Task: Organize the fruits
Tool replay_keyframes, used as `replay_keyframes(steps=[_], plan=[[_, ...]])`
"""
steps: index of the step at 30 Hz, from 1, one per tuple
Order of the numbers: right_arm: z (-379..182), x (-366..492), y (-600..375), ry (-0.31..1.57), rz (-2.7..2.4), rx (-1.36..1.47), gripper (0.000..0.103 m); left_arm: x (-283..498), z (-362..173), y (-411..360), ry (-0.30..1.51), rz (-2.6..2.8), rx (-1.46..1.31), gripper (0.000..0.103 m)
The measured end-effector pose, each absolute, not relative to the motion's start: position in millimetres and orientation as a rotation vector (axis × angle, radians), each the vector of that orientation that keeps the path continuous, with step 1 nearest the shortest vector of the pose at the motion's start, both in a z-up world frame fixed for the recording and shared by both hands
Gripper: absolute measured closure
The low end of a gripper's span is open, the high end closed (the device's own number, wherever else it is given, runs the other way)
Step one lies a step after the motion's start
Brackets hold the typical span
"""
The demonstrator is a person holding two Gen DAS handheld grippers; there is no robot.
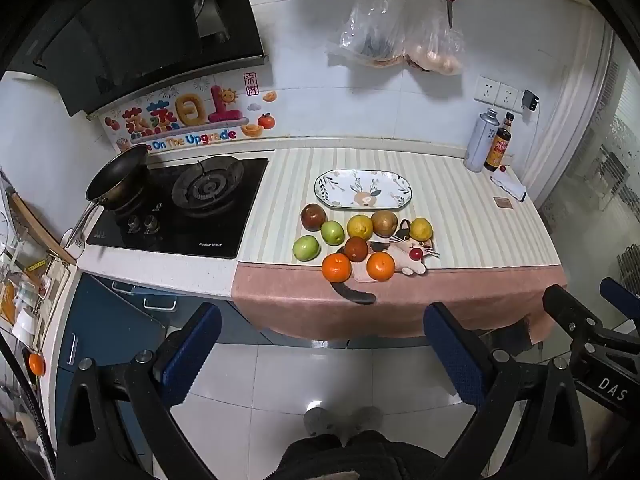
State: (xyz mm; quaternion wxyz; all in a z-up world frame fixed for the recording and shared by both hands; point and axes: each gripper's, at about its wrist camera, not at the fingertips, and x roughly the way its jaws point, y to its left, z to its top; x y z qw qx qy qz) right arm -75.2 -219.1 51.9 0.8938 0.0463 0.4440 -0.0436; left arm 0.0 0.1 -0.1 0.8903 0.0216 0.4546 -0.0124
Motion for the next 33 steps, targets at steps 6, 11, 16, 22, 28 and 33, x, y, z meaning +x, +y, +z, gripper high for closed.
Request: replay_keyframes(steps=[6, 11, 16, 22, 28, 33], plan=[[51.6, -73.5, -218.5, 0.915, -0.092, 0.093, 0.0, -0.2, 0.2, 0.0, 0.941, -0.026, 0.044, 0.0], [50.2, -71.8, -219.6, 0.92, -0.092, 0.093, 0.0, -0.1, 0.1, 0.1, 0.943, -0.027, 0.042, 0.0], [50.8, -71.4, -214.1, 0.92, -0.091, 0.095, 0.0, -0.2, 0.2, -0.1, 0.942, -0.027, 0.042, 0.0], [50.8, -71.0, -214.9, 0.924, -0.088, 0.097, 0.0, -0.1, 0.0, -0.1, 0.944, -0.029, 0.042, 0.0], [45.9, -71.8, -201.2, 0.926, -0.085, 0.096, 0.0, 0.0, 0.2, 0.0, 0.945, -0.027, 0.043, 0.0], [40.2, -70.5, -203.8, 0.927, -0.079, 0.104, 0.0, -0.3, 0.5, -0.4, 0.943, -0.026, 0.042, 0.0]])
